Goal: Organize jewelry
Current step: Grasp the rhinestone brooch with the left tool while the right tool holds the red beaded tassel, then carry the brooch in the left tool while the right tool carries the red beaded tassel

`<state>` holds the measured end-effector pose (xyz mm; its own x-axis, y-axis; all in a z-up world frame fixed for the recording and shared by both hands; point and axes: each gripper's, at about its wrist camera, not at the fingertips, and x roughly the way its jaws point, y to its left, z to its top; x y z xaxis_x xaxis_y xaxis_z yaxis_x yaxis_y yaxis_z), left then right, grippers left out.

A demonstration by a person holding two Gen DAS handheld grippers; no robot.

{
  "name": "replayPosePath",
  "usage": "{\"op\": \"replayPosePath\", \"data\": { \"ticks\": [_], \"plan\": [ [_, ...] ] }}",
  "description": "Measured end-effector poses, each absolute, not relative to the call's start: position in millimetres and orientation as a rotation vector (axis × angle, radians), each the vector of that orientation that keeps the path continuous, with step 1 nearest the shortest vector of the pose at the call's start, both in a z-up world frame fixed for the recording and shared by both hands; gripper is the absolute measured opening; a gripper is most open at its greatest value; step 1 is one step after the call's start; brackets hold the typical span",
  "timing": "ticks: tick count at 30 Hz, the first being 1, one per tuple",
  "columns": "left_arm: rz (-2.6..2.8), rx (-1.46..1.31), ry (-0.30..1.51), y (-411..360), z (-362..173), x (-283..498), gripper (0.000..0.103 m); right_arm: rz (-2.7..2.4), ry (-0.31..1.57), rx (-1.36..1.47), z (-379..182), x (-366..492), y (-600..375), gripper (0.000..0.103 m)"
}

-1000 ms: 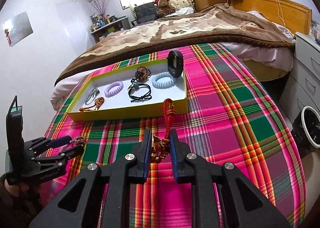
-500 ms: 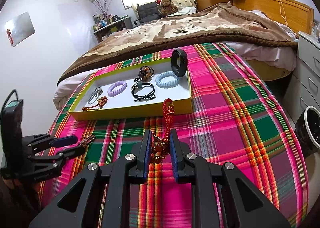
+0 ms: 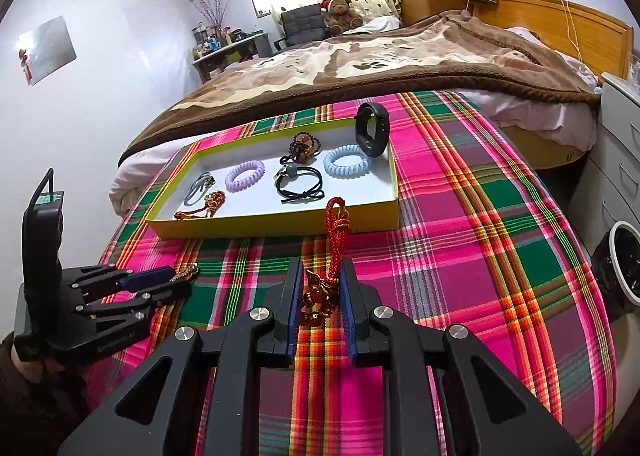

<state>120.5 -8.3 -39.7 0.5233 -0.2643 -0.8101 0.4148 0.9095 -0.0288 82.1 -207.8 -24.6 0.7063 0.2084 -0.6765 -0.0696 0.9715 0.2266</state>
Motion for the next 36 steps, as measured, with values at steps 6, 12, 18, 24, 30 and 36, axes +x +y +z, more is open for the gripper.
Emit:
{"op": "replayPosePath", "data": {
  "ticks": [6, 12, 18, 24, 30, 36],
  "plan": [
    [-0.384, 0.168, 0.914, -5, -34, 117, 0.025, 0.159, 0.767, 0.186, -23, 81, -207, 0.018],
    [-0.359, 0.142, 0.853, -1, -18, 111, 0.025, 0.173, 0.747, 0.175, -17, 80, -205, 0.018],
    [-0.347, 0.111, 0.797, -1, 0, 113, 0.025, 0.189, 0.718, 0.154, -7, 83, -201, 0.018],
    [-0.323, 0.090, 0.747, -2, 18, 119, 0.025, 0.208, 0.686, 0.132, 6, 91, -196, 0.018],
    [-0.323, 0.072, 0.727, -3, 28, 129, 0.025, 0.237, 0.673, 0.117, 14, 103, -190, 0.018],
    [-0.340, 0.016, 0.740, -4, 27, 153, 0.025, 0.277, 0.674, 0.088, 18, 126, -180, 0.018]
  ]
}}
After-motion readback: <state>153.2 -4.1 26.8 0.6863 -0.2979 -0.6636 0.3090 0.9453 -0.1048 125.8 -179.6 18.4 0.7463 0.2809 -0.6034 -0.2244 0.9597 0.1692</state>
